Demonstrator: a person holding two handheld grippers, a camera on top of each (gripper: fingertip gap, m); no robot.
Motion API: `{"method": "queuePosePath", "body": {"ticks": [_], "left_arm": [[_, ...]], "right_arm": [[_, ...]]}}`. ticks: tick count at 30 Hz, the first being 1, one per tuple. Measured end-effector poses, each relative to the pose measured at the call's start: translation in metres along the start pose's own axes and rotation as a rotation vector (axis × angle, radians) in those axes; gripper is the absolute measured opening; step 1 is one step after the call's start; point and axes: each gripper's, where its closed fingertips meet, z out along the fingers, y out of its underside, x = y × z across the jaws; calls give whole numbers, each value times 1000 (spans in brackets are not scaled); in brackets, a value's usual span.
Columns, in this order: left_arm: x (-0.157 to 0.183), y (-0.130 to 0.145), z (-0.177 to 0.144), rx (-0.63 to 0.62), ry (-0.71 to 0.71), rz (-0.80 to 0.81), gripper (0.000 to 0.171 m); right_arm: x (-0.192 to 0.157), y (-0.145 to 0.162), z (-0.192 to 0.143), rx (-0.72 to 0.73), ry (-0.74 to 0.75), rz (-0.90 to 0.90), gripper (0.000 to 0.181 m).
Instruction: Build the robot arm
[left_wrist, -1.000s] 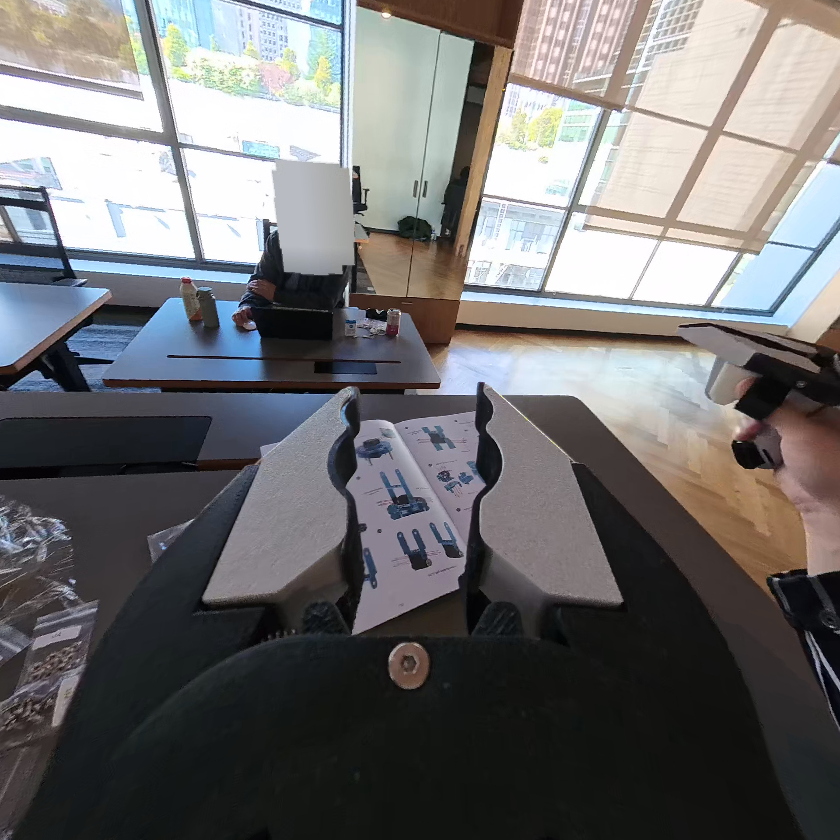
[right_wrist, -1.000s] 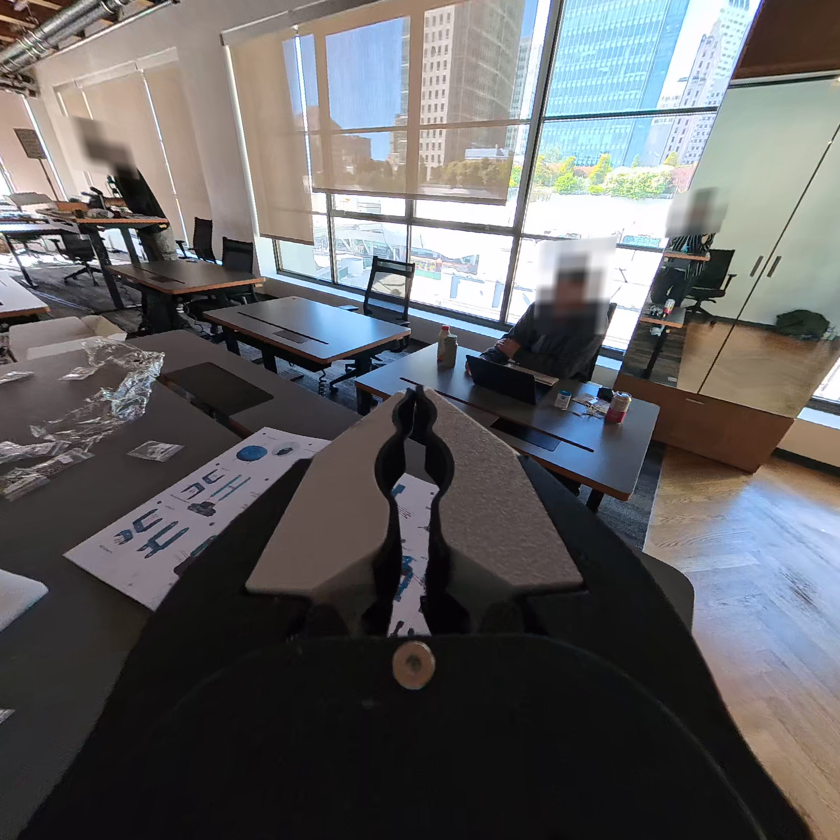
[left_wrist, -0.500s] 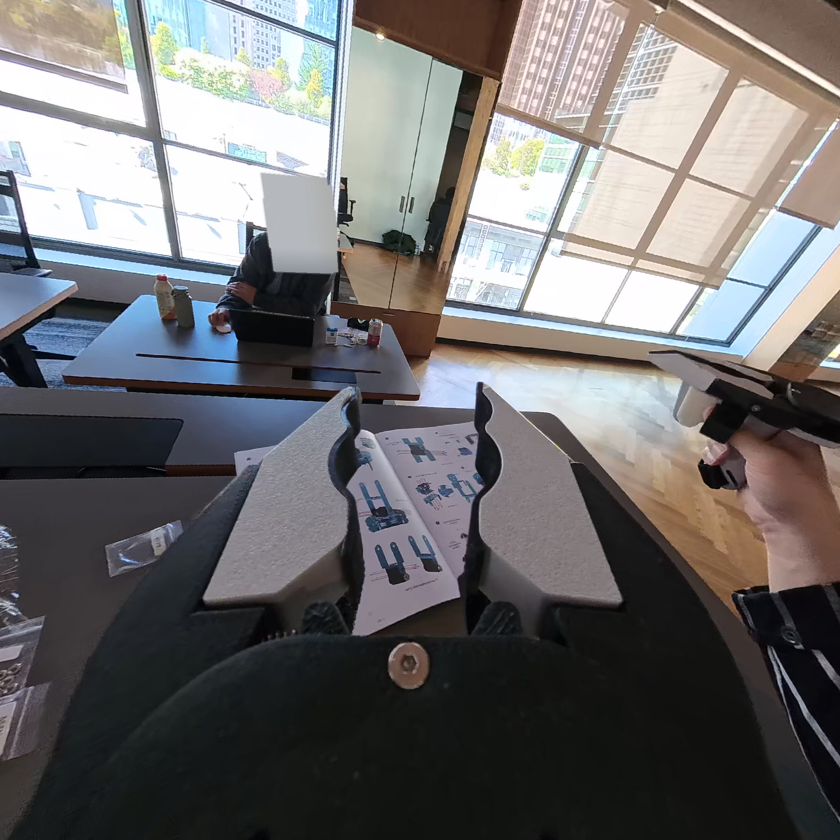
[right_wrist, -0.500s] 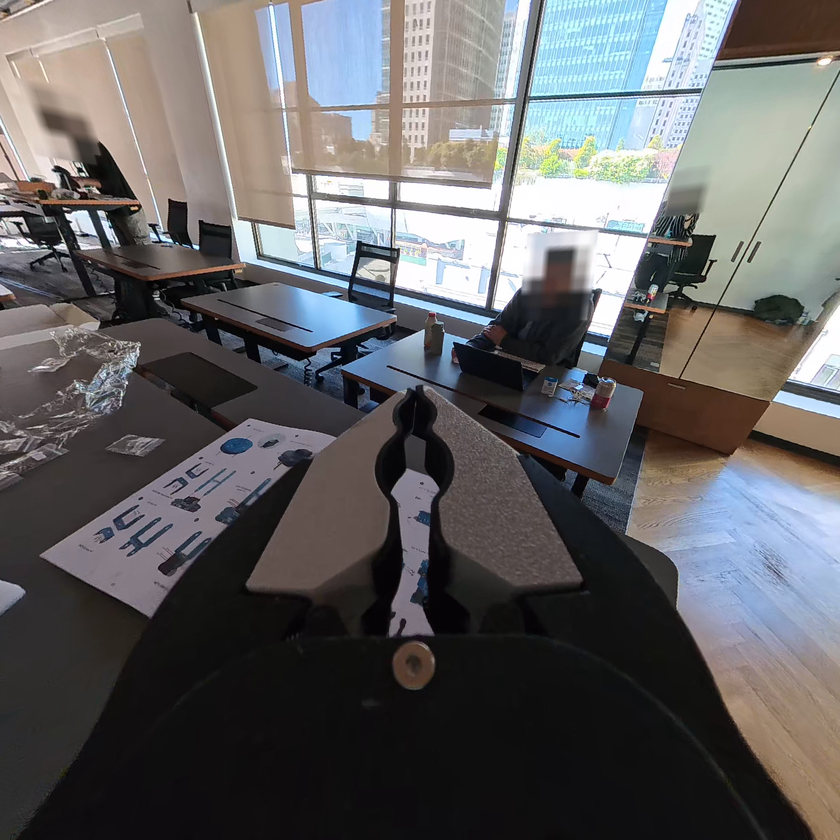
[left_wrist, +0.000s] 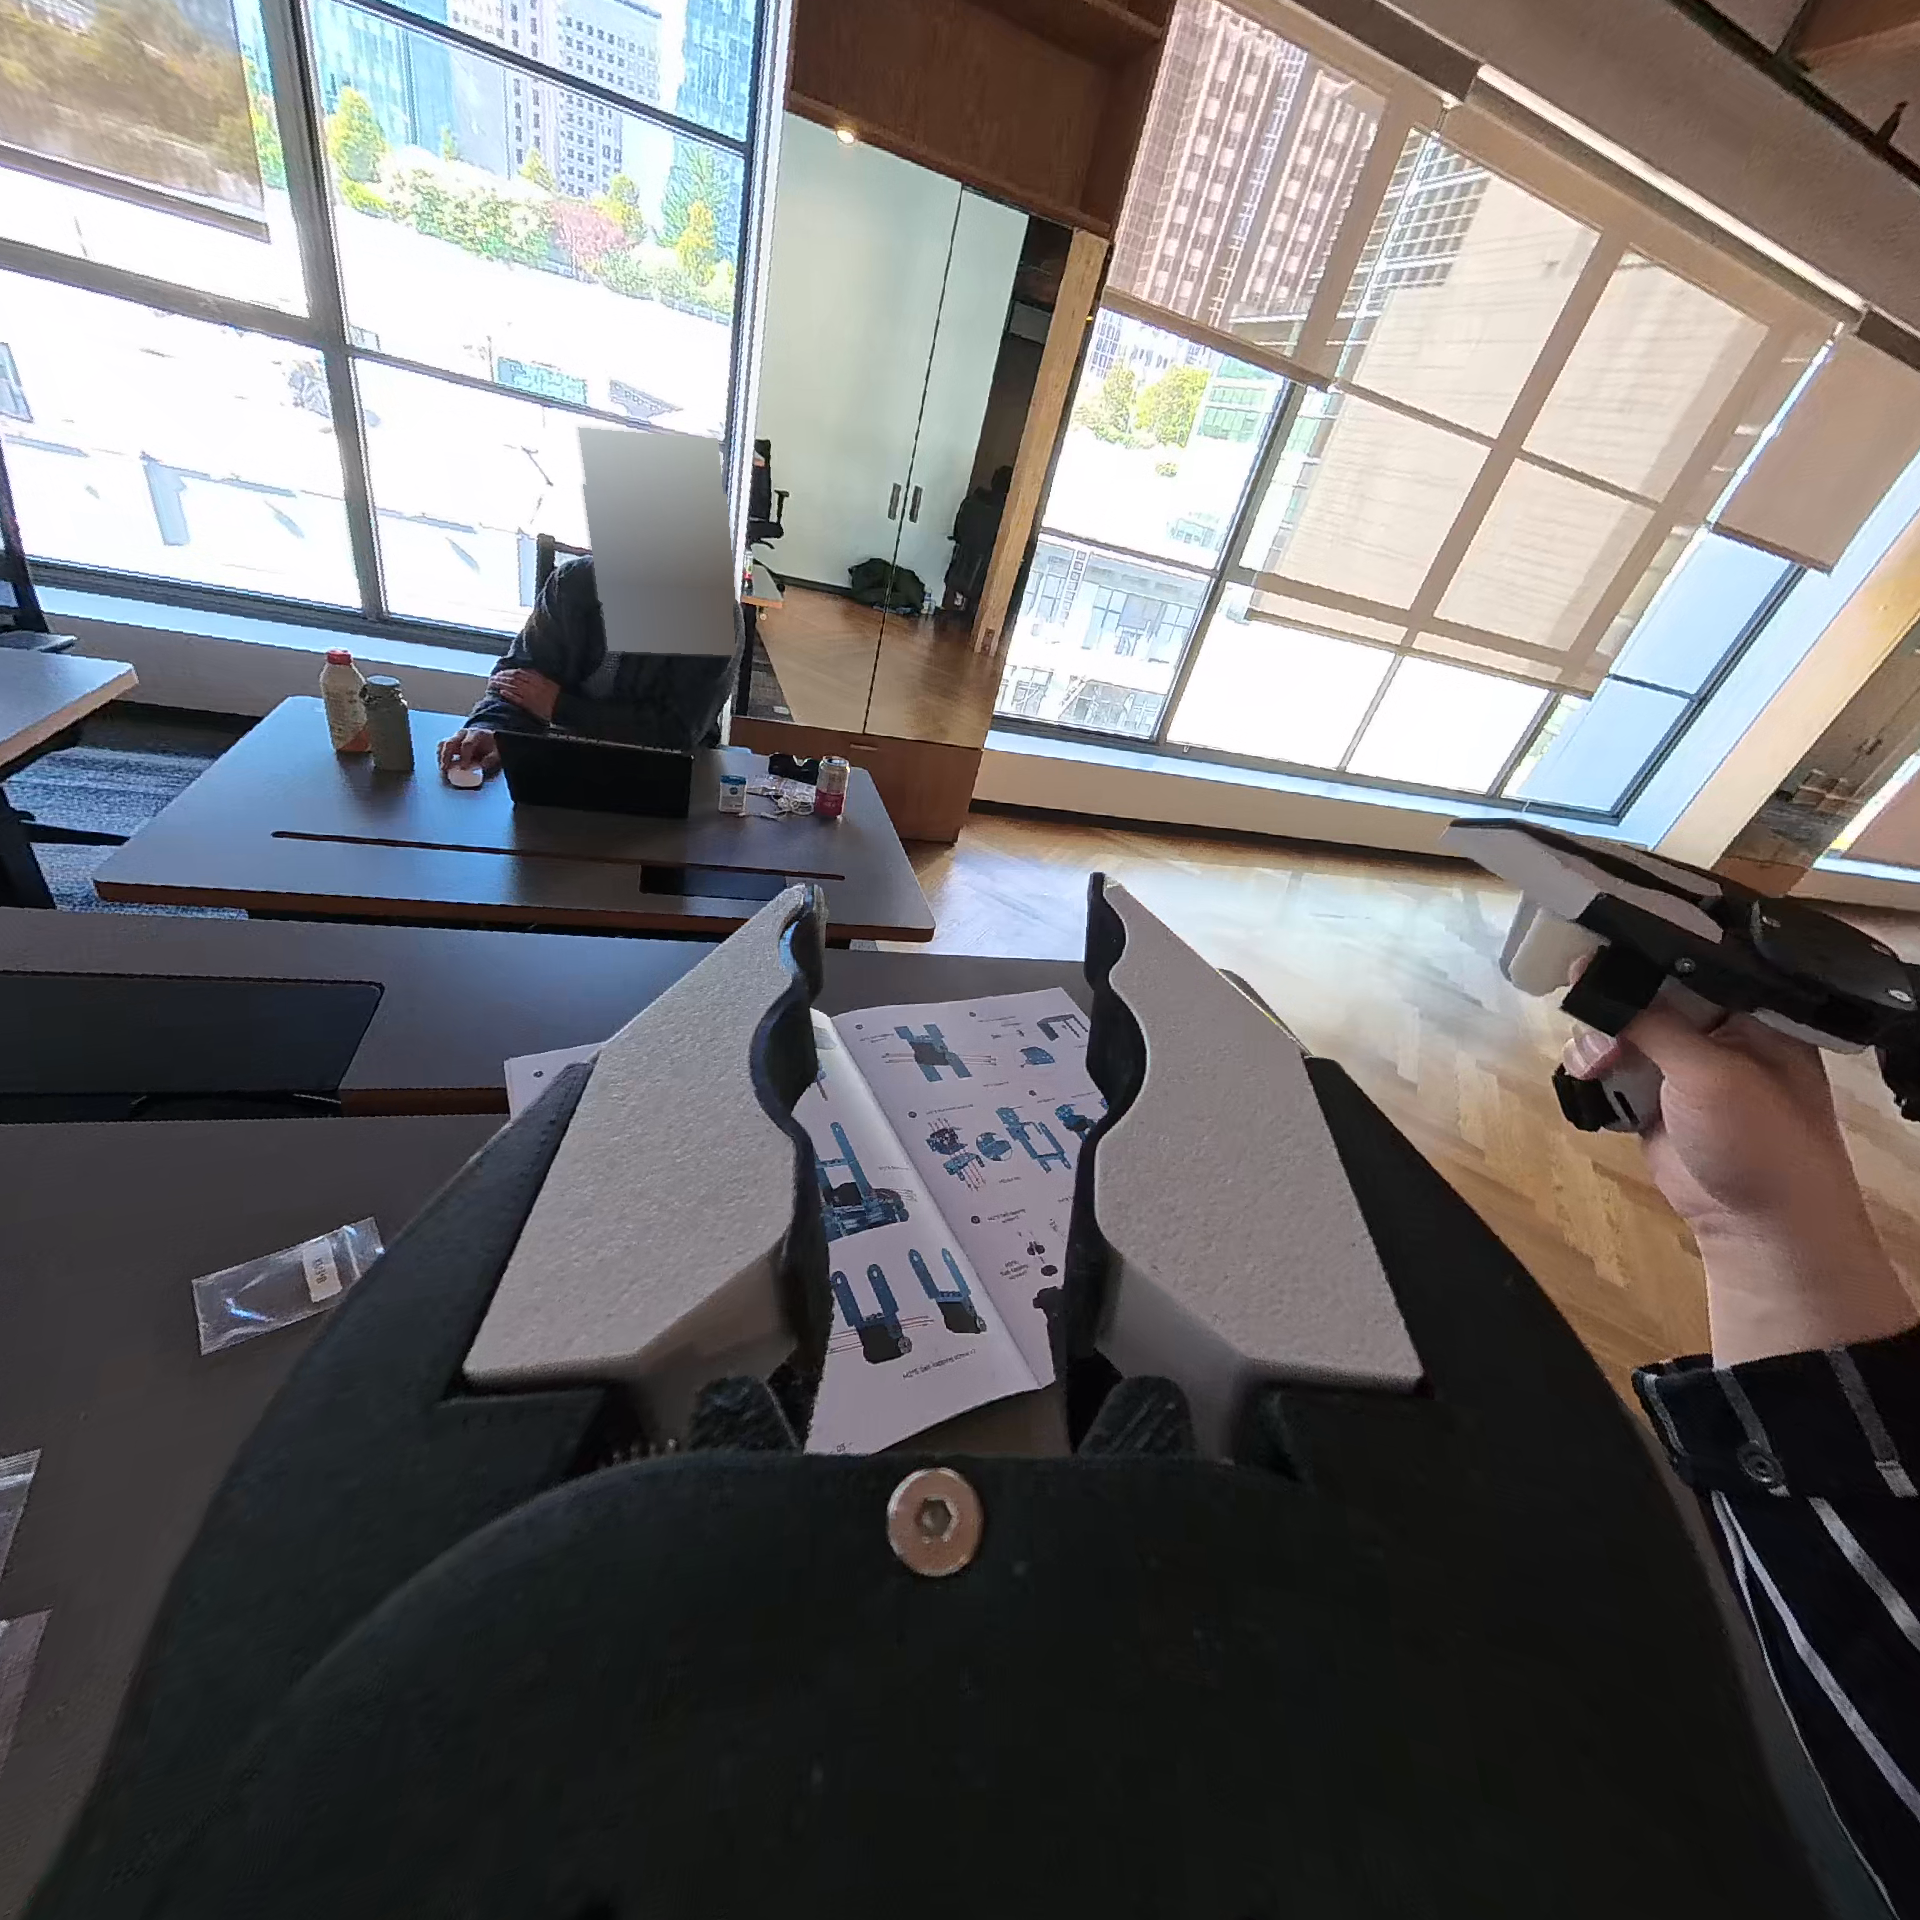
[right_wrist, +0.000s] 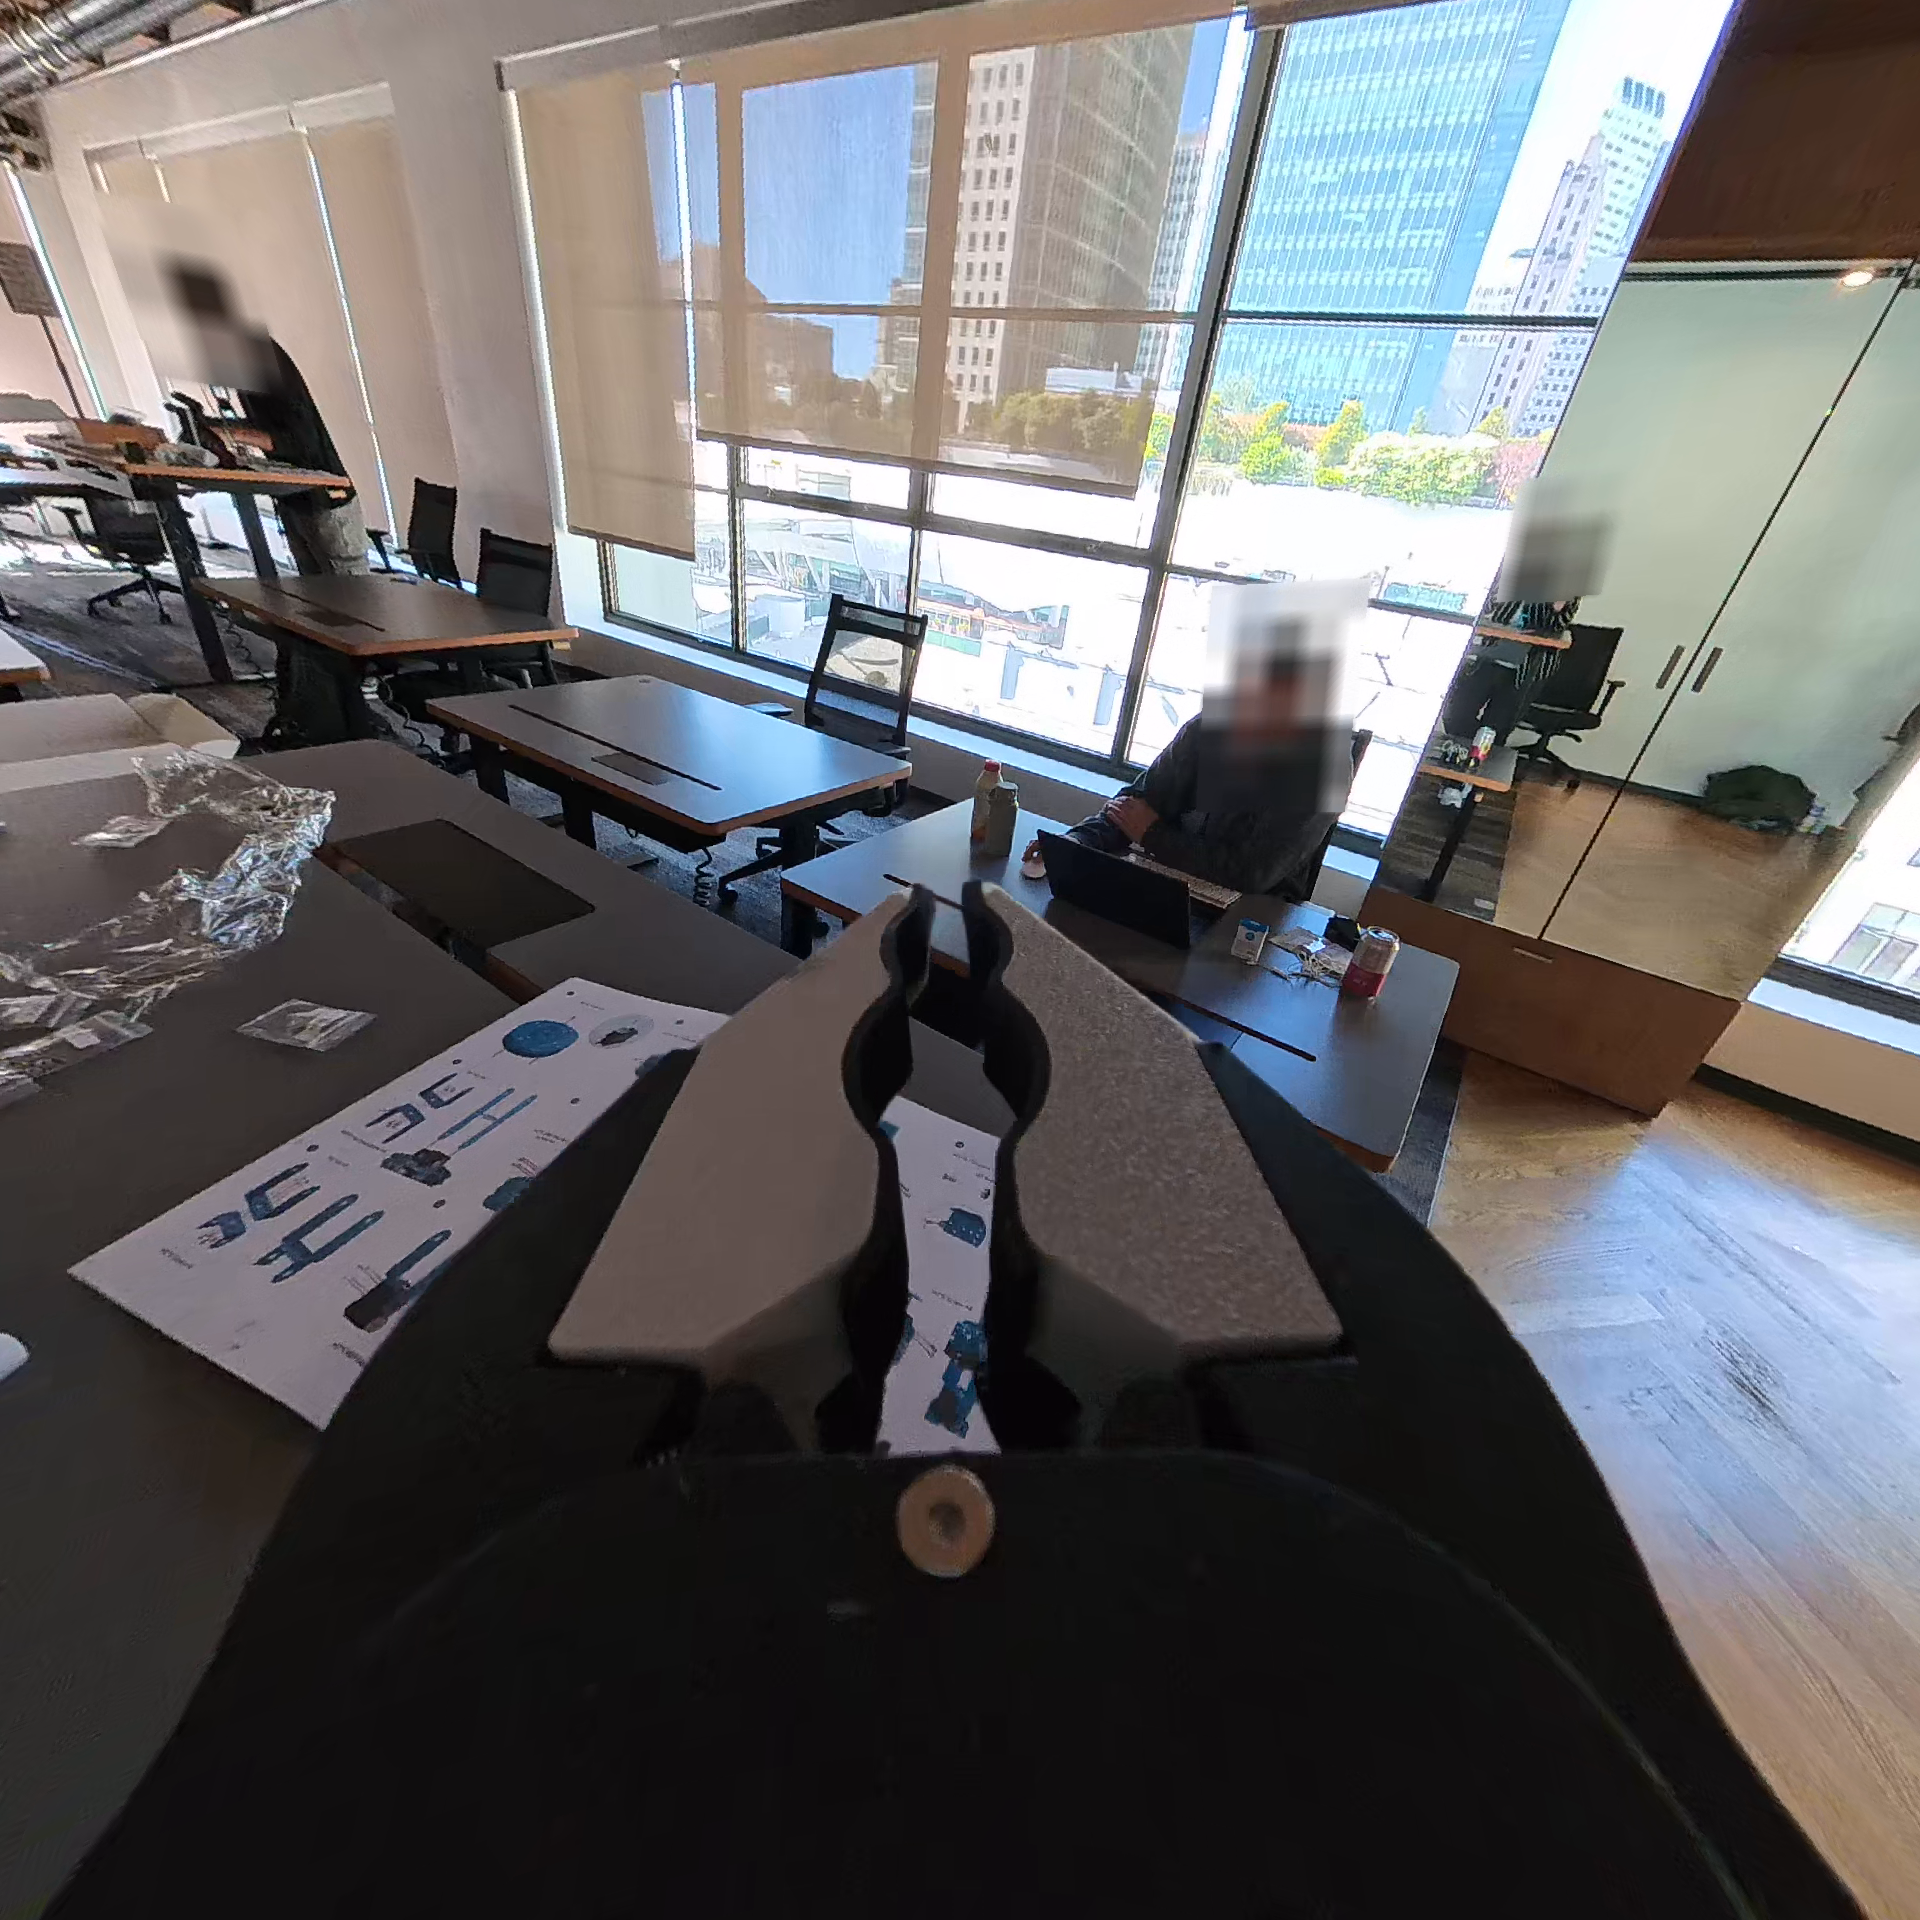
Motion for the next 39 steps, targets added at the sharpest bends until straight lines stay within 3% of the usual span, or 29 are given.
{"method": "queuePosePath", "body": {"ticks": [29,39], "left_arm": [[4,-1,-1,7,20,-11,48],[5,-3,-1,12,26,-10,48]], "right_arm": [[-7,1,2,3,-36,-12,17],[-13,0,0,11,-85,-2,29]]}}
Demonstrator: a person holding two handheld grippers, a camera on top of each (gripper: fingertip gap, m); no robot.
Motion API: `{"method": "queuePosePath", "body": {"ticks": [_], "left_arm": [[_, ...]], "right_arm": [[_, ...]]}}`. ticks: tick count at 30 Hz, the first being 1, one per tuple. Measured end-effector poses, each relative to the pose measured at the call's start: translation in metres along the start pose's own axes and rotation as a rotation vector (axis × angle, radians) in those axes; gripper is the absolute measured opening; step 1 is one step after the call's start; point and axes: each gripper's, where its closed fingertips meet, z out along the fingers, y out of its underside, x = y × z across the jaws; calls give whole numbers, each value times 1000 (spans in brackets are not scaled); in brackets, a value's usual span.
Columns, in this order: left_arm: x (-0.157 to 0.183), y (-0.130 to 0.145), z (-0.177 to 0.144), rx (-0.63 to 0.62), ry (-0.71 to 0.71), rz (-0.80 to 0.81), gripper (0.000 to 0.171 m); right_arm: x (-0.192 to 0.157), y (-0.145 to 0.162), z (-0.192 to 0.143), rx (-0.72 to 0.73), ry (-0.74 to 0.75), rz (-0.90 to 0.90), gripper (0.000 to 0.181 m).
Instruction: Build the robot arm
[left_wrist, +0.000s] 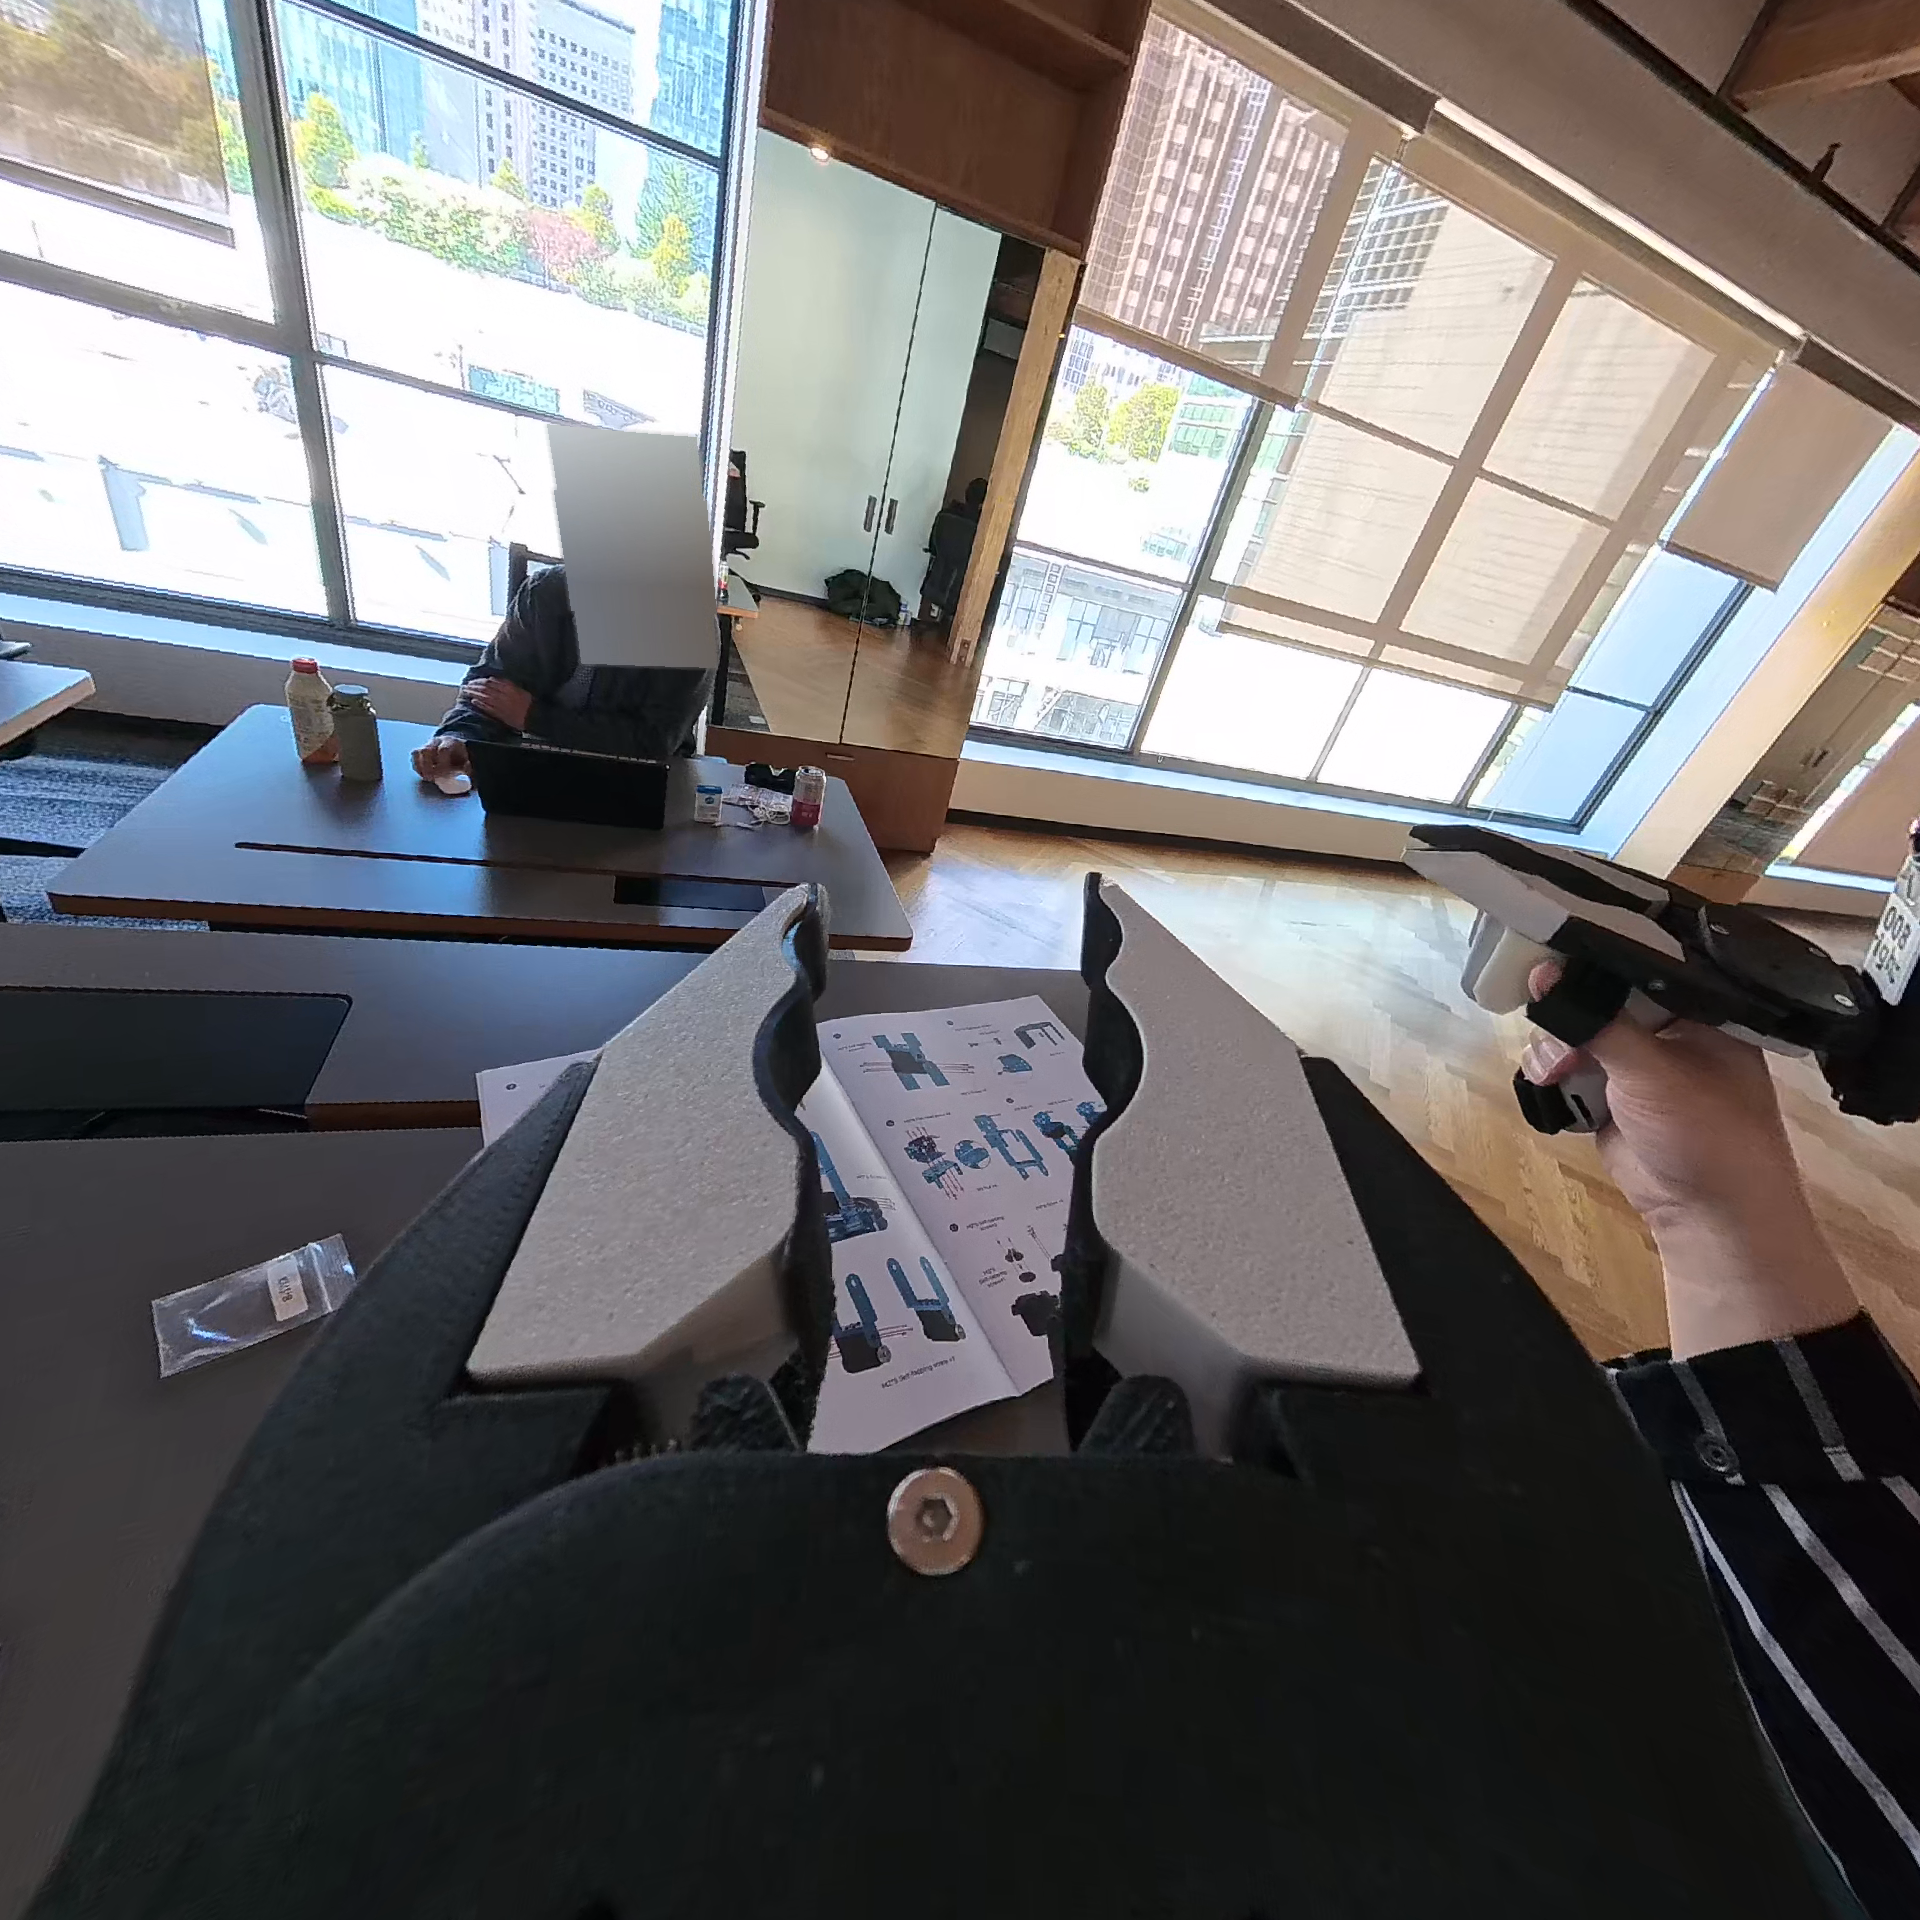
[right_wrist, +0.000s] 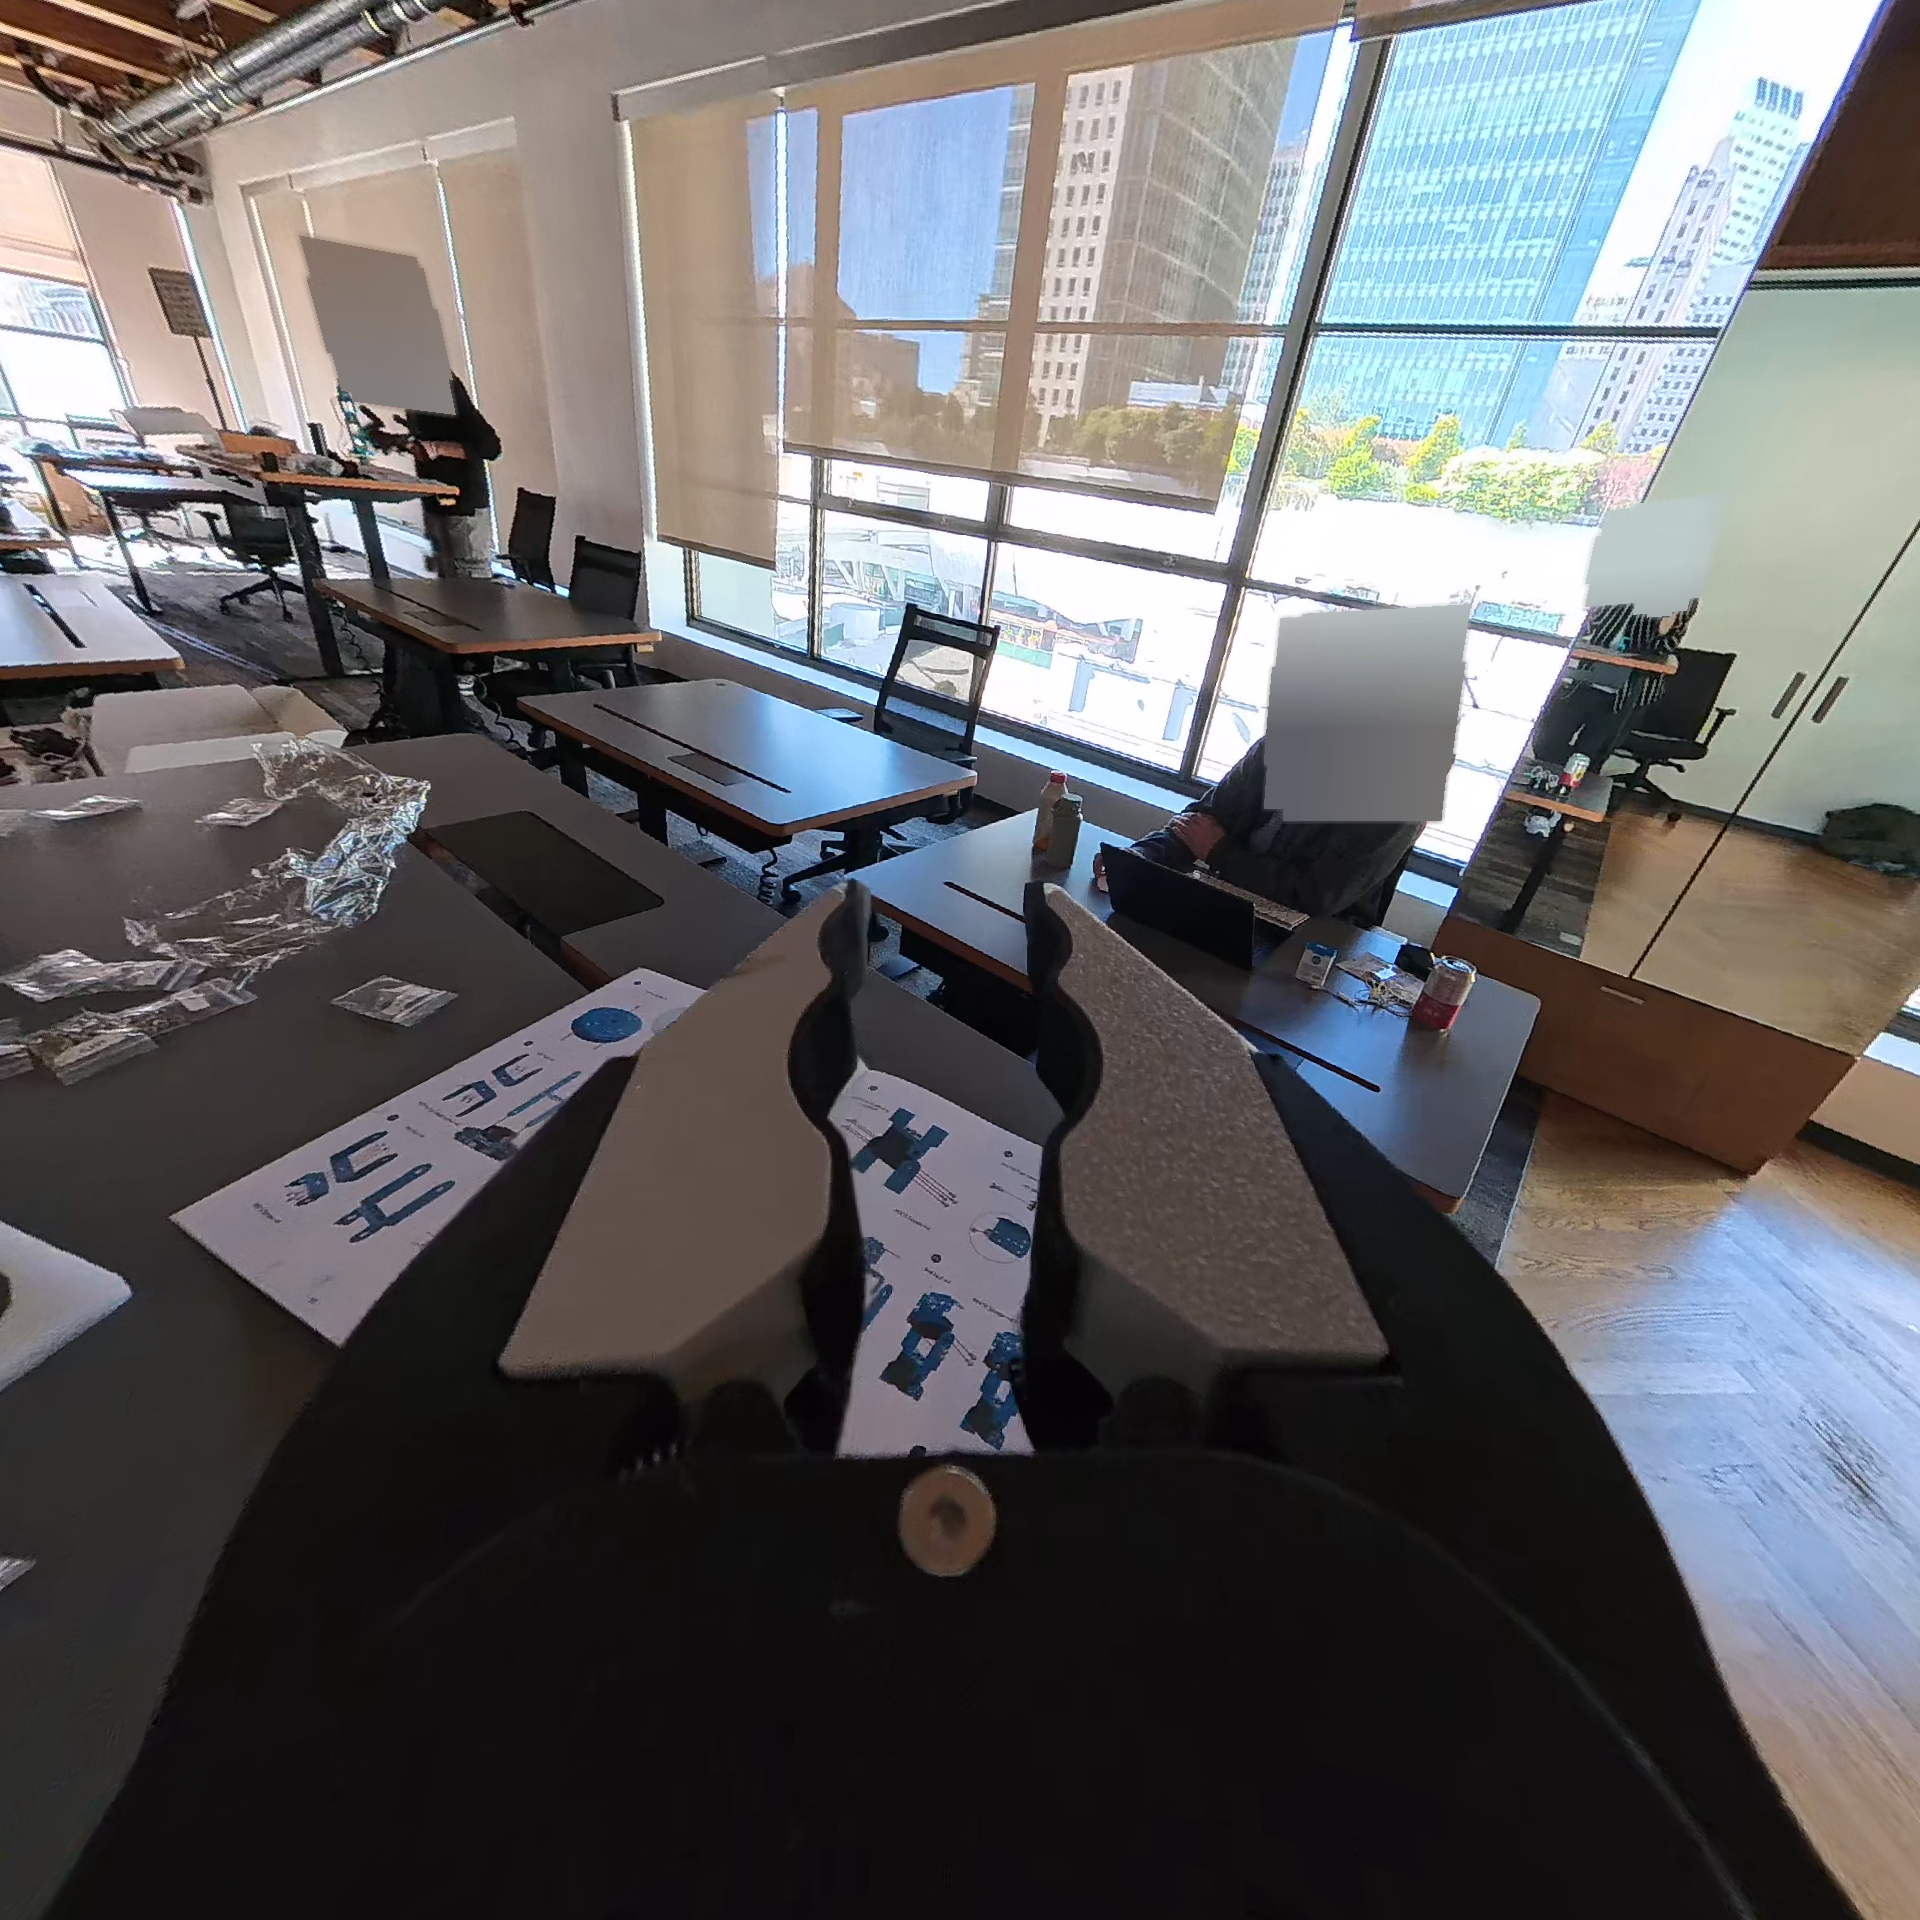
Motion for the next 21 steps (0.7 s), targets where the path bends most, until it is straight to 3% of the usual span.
{"method": "queuePosePath", "body": {"ticks": [17,19,21], "left_arm": [[2,0,1,0,8,-1,47],[2,1,1,-4,11,-2,47],[2,0,0,-3,13,-3,47]], "right_arm": [[1,11,4,-54,7,-7,26],[10,23,6,-112,41,1,24],[20,62,12,-281,46,45,25]]}}
